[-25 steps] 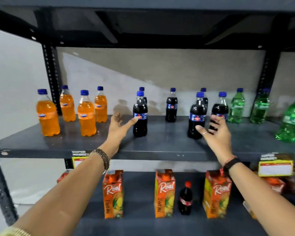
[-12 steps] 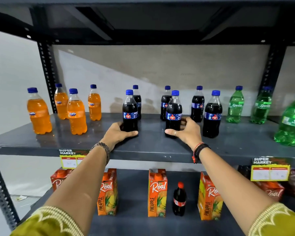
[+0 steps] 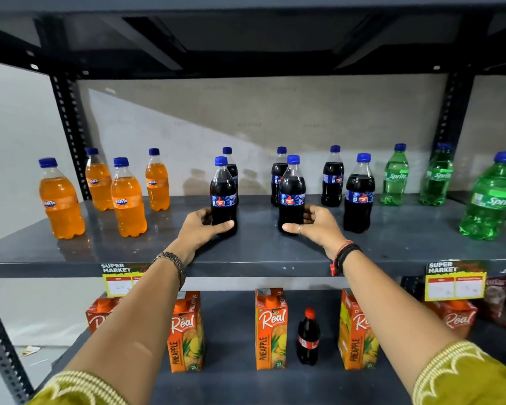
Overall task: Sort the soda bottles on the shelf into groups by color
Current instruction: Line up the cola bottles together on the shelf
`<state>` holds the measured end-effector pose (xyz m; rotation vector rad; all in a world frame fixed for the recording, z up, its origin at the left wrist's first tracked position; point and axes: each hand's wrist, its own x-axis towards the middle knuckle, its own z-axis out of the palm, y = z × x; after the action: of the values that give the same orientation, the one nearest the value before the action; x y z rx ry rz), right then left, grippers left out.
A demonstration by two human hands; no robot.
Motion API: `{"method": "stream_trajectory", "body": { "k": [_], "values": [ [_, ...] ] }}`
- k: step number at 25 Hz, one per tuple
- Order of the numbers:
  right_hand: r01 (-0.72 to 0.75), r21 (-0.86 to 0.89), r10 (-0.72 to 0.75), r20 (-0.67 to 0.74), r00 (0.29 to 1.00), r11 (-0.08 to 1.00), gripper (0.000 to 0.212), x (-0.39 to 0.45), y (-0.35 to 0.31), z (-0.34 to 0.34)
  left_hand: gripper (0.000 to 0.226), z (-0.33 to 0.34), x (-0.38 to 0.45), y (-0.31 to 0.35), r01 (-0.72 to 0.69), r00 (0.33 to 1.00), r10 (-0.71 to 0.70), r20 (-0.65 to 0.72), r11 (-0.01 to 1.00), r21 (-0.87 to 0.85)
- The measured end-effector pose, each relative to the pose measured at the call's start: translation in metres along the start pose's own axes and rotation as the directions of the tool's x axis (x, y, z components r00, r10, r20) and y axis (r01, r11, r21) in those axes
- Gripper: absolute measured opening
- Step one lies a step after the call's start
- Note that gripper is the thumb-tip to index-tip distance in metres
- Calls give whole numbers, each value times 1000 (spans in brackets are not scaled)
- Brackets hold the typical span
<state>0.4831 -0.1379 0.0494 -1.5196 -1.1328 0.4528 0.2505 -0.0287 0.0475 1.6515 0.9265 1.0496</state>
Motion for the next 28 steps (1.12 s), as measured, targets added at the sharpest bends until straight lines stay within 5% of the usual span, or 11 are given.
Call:
{"method": "stream_trajectory", "body": {
  "k": [19, 23, 25, 28],
  "values": [
    [-4, 8, 4, 14, 1000, 1000, 63, 0, -2, 2, 67, -3, 1, -6, -52, 998, 54, -25, 994, 95],
    [-9, -41, 10, 32, 999, 999, 65, -4, -5, 3, 85, -1, -2, -4, -60, 995, 71, -67, 986, 153],
    [8, -8, -9, -22, 1000, 1000, 65, -9, -7, 2, 87, 0, -8, -1, -118, 974, 148, -174, 978, 173],
    [176, 153, -120, -318, 940, 972, 37, -25, -6, -5, 58, 4, -28, -3, -359, 858, 415, -302, 906, 223]
  ]
}}
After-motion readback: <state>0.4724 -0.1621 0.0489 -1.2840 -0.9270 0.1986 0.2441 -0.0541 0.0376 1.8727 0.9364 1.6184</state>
